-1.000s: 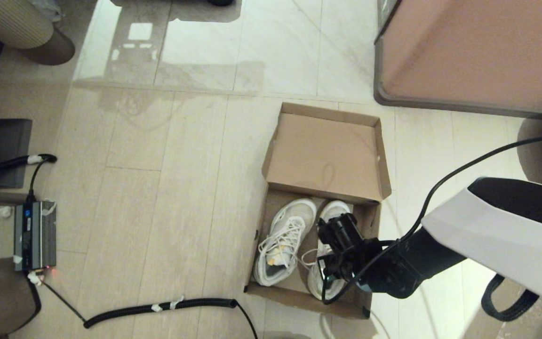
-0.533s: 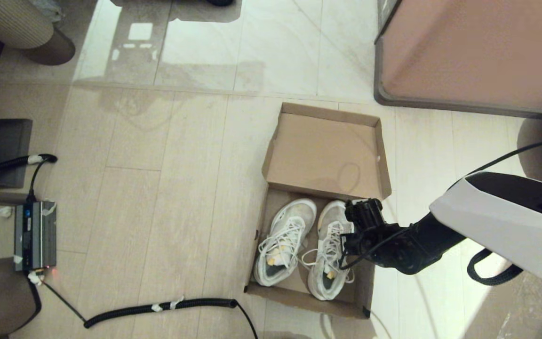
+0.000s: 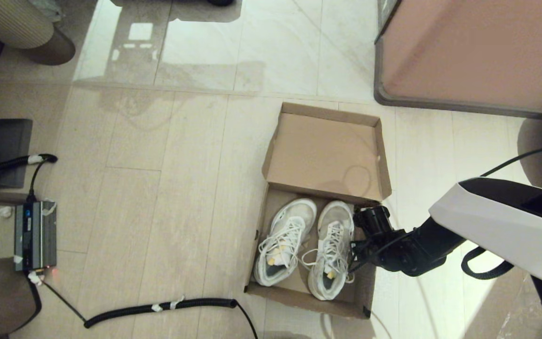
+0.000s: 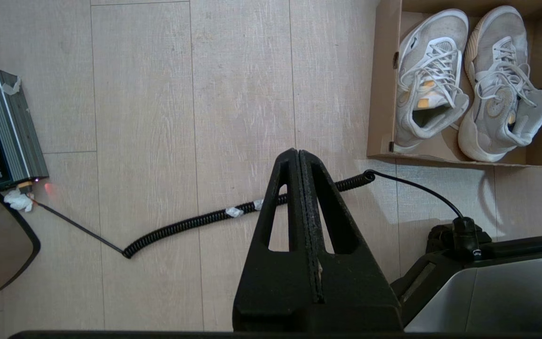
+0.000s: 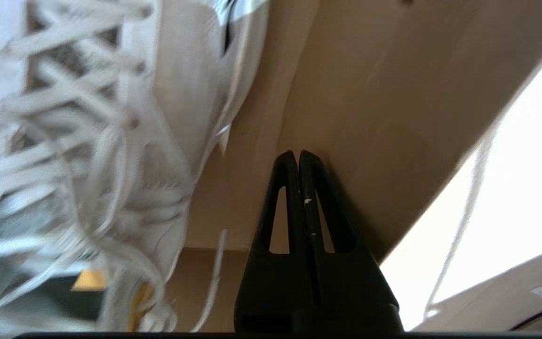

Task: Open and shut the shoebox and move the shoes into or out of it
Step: Close the shoe box

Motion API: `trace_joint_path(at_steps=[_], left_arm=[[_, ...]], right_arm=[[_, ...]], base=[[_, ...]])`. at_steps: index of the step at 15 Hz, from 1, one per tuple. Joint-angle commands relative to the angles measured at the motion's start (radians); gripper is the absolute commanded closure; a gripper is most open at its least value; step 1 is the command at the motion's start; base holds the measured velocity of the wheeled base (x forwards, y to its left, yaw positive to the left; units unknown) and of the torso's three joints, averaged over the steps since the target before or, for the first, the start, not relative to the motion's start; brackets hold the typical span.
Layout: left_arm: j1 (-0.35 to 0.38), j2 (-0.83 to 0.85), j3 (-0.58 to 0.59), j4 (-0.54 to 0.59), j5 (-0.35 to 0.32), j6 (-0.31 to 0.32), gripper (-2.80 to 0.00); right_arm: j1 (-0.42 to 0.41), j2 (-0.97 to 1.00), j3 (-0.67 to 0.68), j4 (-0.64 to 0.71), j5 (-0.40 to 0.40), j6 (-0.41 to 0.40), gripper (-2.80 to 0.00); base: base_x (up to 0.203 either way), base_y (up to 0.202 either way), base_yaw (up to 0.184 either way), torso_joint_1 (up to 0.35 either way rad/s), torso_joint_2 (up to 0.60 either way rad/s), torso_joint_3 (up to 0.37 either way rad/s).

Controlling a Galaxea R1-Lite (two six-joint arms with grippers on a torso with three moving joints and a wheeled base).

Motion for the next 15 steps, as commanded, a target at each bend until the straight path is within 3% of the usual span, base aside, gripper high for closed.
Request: trace_joint_path(at_steps=[1, 5, 8, 11, 15], left_arm=[[0.0, 0.0, 0.0, 0.0, 0.0, 0.0, 0.0], [0.0, 0.0, 0.0, 0.0, 0.0, 0.0, 0.0], [0.0, 0.0, 0.0, 0.0, 0.0, 0.0, 0.0], [0.0, 0.0, 0.0, 0.0, 0.0, 0.0, 0.0], [0.0, 0.001, 0.0, 0.0, 0.0, 0.0, 0.0]], right_arm=[[-0.037, 0.011, -0.01, -0.003, -0.002, -0.037, 0.0], [-0.071, 0.042, -0.101, -0.003, -0.002, -0.075, 0.0], [-0.052, -0.009, -0.105, -0.027, 0.03, -0.076, 0.0], [0.043, -0.157, -0.007, -0.053, 0.11, -0.067, 0.0], [0.162, -0.345, 0.186, -0.098, 0.127, -0.068, 0.0]], base=[[0.0, 0.0, 0.0, 0.0, 0.0, 0.0], [0.0, 0.0, 0.0, 0.0, 0.0, 0.0], [0.0, 0.0, 0.0, 0.0, 0.0, 0.0], [0.0, 0.0, 0.0, 0.0, 0.0, 0.0], [0.0, 0.0, 0.0, 0.0, 0.0, 0.0]])
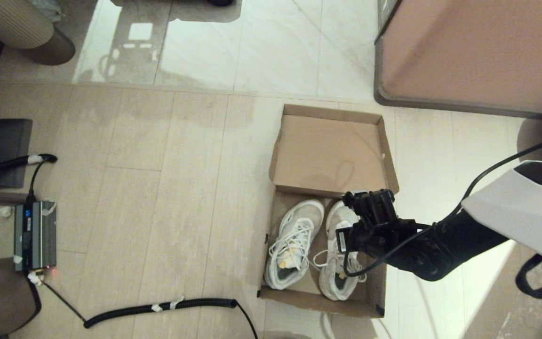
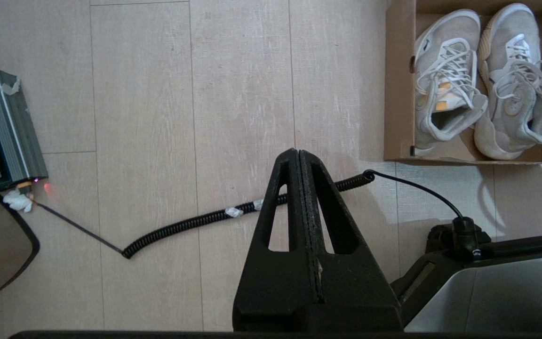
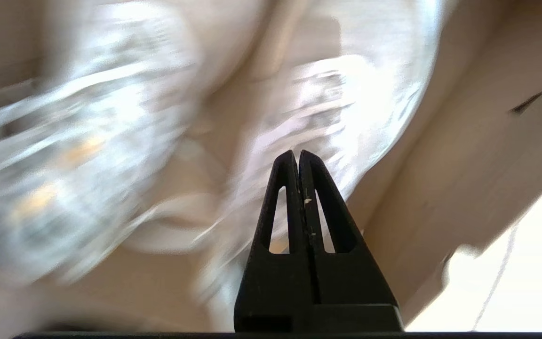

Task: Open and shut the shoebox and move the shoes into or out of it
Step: Close the shoe box

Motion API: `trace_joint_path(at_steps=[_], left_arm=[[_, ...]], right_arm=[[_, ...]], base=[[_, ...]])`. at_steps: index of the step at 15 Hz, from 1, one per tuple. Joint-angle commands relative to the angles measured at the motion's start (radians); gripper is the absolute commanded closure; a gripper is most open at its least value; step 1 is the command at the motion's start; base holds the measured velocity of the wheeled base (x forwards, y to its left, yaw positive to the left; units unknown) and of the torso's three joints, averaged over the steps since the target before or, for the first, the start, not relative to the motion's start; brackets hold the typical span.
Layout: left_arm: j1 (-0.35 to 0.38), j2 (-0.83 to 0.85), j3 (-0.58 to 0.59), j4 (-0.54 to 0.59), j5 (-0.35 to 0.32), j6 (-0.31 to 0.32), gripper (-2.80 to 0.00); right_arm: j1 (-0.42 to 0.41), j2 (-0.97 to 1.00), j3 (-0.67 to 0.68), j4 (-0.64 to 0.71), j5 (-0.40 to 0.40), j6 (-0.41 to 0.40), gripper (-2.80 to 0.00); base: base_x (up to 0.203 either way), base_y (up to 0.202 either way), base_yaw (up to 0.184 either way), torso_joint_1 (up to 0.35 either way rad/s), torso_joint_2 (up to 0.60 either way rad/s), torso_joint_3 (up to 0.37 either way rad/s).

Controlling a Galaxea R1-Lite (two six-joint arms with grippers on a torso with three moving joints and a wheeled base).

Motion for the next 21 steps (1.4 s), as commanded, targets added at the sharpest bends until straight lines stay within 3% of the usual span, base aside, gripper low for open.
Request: trace_joint_path(at_steps=[1, 5, 8, 12, 15, 16, 18, 21], left_arm=[[0.0, 0.0, 0.0, 0.0, 0.0, 0.0, 0.0], [0.0, 0.0, 0.0, 0.0, 0.0, 0.0, 0.0], [0.0, 0.0, 0.0, -0.003, -0.001, -0.003, 0.0], [0.0, 0.035, -0.04, 0.012, -0.011, -0.025, 0.0], [-0.013, 0.308, -0.144, 0.004, -0.078, -0.109, 0.0], [-0.021, 0.423, -0.182, -0.005, -0.116, -0.145, 0.0], [-0.031, 0.653, -0.229, -0.068, -0.197, -0.191, 0.0], [-0.039, 1.003, -0.258, -0.31, -0.269, -0.229, 0.0]], right_arm=[[0.038, -0.158, 0.108, -0.026, 0.005, -0.001, 0.0], [0.036, -0.35, 0.269, -0.033, 0.148, -0.014, 0.0], [-0.021, -0.506, 0.343, -0.013, 0.259, -0.068, 0.0], [-0.319, -0.641, 0.331, 0.16, 0.48, -0.092, 0.0], [-0.541, -0.639, 0.314, 0.216, 0.646, -0.207, 0.0], [-0.579, -0.635, 0.314, 0.222, 0.687, -0.239, 0.0], [-0.594, -0.641, 0.318, 0.224, 0.699, -0.25, 0.0], [-0.641, -0.698, 0.365, 0.225, 0.702, -0.25, 0.0]], base=[[0.0, 0.0, 0.0, 0.0, 0.0, 0.0], [0.0, 0.0, 0.0, 0.0, 0.0, 0.0], [0.0, 0.0, 0.0, 0.0, 0.0, 0.0], [0.0, 0.0, 0.0, 0.0, 0.0, 0.0], [0.0, 0.0, 0.0, 0.0, 0.0, 0.0], [0.0, 0.0, 0.0, 0.0, 0.0, 0.0], [0.0, 0.0, 0.0, 0.0, 0.0, 0.0], [0.0, 0.0, 0.0, 0.0, 0.0, 0.0]])
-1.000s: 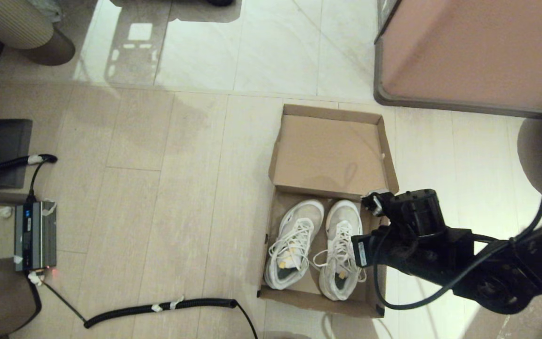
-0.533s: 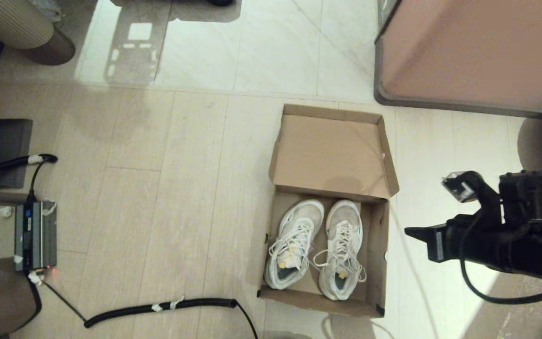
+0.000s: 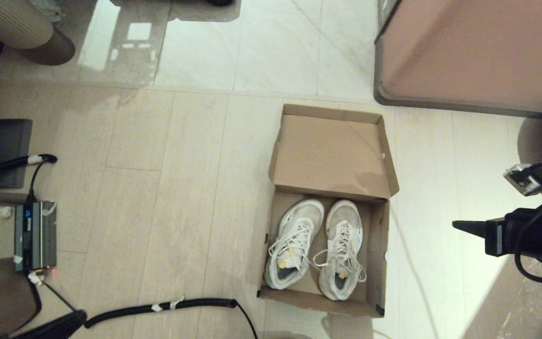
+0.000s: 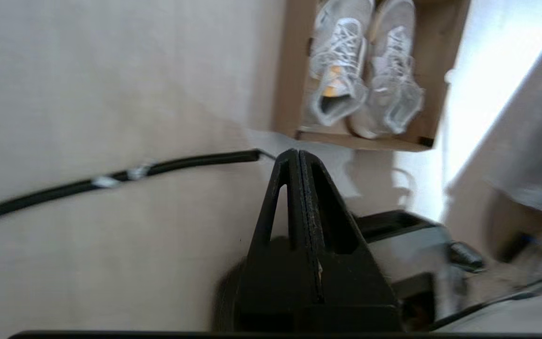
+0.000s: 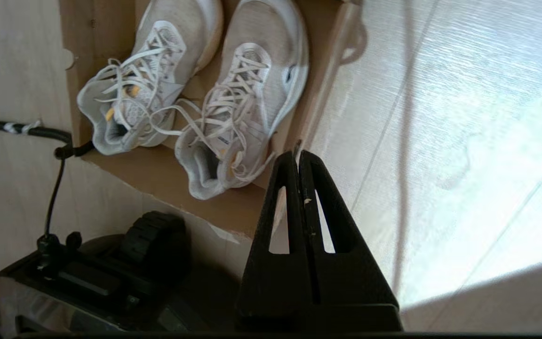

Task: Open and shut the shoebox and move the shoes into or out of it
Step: Close the shoe box

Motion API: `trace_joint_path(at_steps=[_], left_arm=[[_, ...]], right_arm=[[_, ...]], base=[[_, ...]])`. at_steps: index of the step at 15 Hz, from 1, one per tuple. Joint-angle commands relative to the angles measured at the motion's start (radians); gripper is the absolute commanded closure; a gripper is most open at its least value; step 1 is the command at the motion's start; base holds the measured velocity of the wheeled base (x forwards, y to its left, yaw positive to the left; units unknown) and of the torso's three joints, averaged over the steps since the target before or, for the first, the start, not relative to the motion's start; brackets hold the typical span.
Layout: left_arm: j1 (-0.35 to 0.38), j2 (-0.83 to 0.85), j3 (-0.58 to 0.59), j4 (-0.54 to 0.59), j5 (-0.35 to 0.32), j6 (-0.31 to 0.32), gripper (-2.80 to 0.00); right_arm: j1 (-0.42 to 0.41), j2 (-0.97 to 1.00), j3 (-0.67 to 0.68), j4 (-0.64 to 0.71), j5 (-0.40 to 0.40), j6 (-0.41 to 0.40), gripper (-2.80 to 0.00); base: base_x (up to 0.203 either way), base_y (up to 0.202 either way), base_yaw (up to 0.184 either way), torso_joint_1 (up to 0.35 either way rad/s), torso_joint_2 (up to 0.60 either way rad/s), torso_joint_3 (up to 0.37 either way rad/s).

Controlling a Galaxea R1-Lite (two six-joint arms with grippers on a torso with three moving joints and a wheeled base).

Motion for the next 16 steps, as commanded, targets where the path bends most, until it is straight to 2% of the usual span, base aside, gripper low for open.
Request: trace_joint_path(at_steps=[1, 2, 4, 8, 11, 13, 15, 16], left_arm=[[-0.005, 0.327, -0.009, -0.209, -0.012, -0.014, 0.0], [-0.006, 0.387, 0.008, -0.312, -0.01, -0.022, 0.0], [-0.003, 0.404, 0.092, -0.393, -0.004, -0.033, 0.0], [0.019, 0.359, 0.227, -0.421, 0.023, -0.041, 0.0], [0.065, 0.357, 0.245, -0.42, 0.031, -0.042, 0.0], [0.095, 0.369, 0.247, -0.415, 0.031, -0.041, 0.0], [0.119, 0.382, 0.241, -0.421, 0.031, -0.038, 0.0], [0.119, 0.38, 0.245, -0.416, 0.031, -0.033, 0.0]], right_arm=[[-0.048, -0.06, 0.047, -0.001, 0.012, -0.001, 0.0], [-0.073, -0.079, 0.067, -0.001, 0.035, -0.001, 0.0], [-0.102, -0.097, 0.08, -0.002, 0.057, 0.0, 0.0], [-0.105, -0.111, 0.099, -0.003, 0.096, -0.001, 0.0], [-0.099, -0.048, 0.104, -0.076, 0.102, -0.019, 0.0], [-0.092, -0.007, 0.149, -0.157, 0.085, -0.029, 0.0], [-0.069, -0.004, 0.238, -0.238, 0.006, -0.053, 0.0], [-0.055, -0.003, 0.295, -0.325, -0.033, -0.065, 0.0]], base=[[0.0, 0.0, 0.0, 0.0, 0.0, 0.0], [0.0, 0.0, 0.0, 0.0, 0.0, 0.0], [0.0, 0.0, 0.0, 0.0, 0.0, 0.0], [0.0, 0.0, 0.0, 0.0, 0.0, 0.0], [0.0, 0.0, 0.0, 0.0, 0.0, 0.0], [0.0, 0.0, 0.0, 0.0, 0.0, 0.0], [0.0, 0.0, 0.0, 0.0, 0.0, 0.0], [0.0, 0.0, 0.0, 0.0, 0.0, 0.0]])
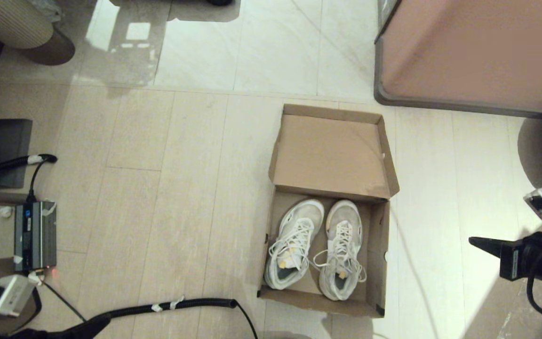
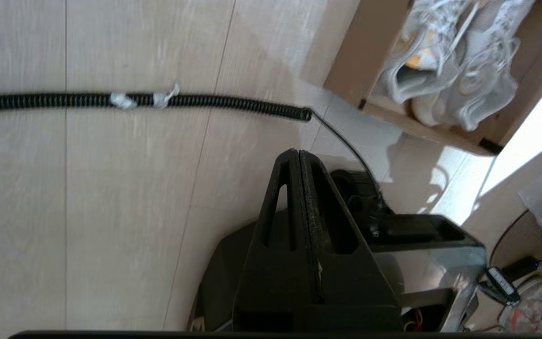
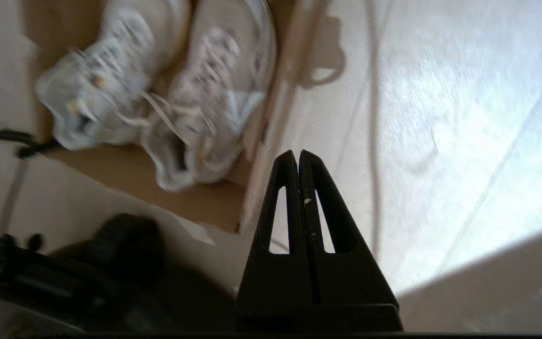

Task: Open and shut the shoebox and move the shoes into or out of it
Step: Close the shoe box

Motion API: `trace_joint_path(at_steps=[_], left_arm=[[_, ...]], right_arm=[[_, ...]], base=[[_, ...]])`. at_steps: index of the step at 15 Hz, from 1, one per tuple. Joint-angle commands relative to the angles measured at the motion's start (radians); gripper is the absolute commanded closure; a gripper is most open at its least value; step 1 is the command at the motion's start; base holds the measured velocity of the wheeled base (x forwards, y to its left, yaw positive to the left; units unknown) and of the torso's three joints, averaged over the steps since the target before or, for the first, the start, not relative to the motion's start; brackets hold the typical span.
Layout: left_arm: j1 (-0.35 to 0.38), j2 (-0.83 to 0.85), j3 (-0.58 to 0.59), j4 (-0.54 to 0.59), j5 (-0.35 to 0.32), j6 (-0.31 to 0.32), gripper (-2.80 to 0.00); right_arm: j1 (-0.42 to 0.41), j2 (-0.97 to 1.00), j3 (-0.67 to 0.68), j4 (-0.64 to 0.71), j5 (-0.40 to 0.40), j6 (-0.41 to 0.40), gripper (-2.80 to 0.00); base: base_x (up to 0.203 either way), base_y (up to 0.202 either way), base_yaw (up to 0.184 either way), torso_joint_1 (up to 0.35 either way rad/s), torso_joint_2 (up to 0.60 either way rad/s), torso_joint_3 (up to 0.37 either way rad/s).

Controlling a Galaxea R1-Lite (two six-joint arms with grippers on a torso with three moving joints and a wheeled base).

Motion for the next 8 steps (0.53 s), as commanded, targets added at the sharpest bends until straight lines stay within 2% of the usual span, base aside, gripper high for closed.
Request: trace_joint_path(at_steps=[1, 3, 5, 8], left_arm=[[0.009, -0.002, 0.004, 0.003, 0.001, 0.0, 0.0], [0.024, 0.02, 0.001, 0.002, -0.001, 0.001, 0.0], [0.025, 0.072, -0.041, -0.004, -0.001, 0.019, 0.0], [0.025, 0.101, -0.119, 0.0, -0.001, 0.032, 0.0]], right_arm=[[0.031, 0.023, 0.145, -0.223, -0.067, -0.023, 0.0], [0.06, 0.047, 0.249, -0.475, -0.09, -0.051, 0.0], [0.073, 0.102, 0.261, -0.513, -0.064, -0.015, 0.0], [0.071, 0.214, 0.189, -0.517, -0.087, 0.054, 0.0]], base=[[0.0, 0.0, 0.0, 0.0, 0.0, 0.0], [0.0, 0.0, 0.0, 0.0, 0.0, 0.0], [0.0, 0.0, 0.0, 0.0, 0.0, 0.0], [0.0, 0.0, 0.0, 0.0, 0.0, 0.0]])
